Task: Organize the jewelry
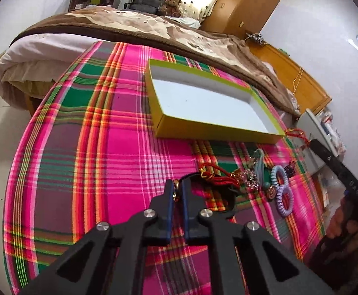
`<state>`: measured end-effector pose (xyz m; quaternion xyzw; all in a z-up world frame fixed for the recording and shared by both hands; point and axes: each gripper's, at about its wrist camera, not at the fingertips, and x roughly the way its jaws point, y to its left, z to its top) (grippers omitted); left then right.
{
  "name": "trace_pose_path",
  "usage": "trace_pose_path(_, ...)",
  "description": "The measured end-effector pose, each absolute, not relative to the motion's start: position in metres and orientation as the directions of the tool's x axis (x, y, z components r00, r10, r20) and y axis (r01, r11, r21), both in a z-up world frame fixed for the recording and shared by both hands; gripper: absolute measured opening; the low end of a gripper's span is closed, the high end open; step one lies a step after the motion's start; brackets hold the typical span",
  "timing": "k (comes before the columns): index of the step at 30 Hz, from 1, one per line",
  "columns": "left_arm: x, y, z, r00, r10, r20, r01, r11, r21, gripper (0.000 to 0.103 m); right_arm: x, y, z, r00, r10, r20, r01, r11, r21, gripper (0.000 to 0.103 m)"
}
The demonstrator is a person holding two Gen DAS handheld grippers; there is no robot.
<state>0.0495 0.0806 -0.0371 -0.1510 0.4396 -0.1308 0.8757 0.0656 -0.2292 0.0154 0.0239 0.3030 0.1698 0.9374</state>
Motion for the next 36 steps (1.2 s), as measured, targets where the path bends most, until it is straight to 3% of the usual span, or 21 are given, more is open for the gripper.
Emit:
trace_pose_path(4, 0.053, 0.087, -0.043, 0.571, -0.348, -0.744, 0.057, 0.920, -0.388, 0.007, 0.067, -0.227, 0.014, 0.756, 0.334, -0.563, -0.306, 0.941, 0.146, 0.016)
trace_pose_path(11, 0.054, 0.074, -0.044, 0.567, -0.265, -0.780, 0.062, 0.958, -0.280, 0.007, 0.068, -0.228, 0.013, 0.755, 0.334, -0.563, -0.306, 0.941, 0.148, 0.016)
trace_pose_path(15, 0.054, 0.071, -0.042, 0.565, -0.266, -0.781, 0.081, 0.960, -0.268, 0.015, 0.068, -0.228, 0.013, 0.754, 0.338, -0.564, -0.307, 0.939, 0.152, 0.016)
trace_pose_path(23, 0.056, 0.045, -0.040, 0.581, -0.144, -0.801, 0.159, 0.985, -0.062, 0.028, 0.068, -0.230, 0.012, 0.751, 0.343, -0.564, -0.305, 0.938, 0.163, 0.016)
trace_pose_path(29, 0.054, 0.045, -0.038, 0.583, -0.148, -0.799, 0.158, 0.985, -0.067, 0.035, 0.068, -0.229, 0.011, 0.750, 0.347, -0.563, -0.312, 0.936, 0.160, 0.016)
trace_pose_path(34, 0.055, 0.043, -0.039, 0.586, -0.147, -0.797, 0.168, 0.984, -0.058, 0.035, 0.068, -0.230, 0.010, 0.749, 0.346, -0.566, -0.307, 0.937, 0.166, 0.016)
trace_pose_path(36, 0.055, 0.043, -0.040, 0.588, -0.142, -0.796, 0.172, 0.984, -0.048, 0.027, 0.068, -0.229, 0.010, 0.748, 0.345, -0.567, -0.307, 0.937, 0.166, 0.016)
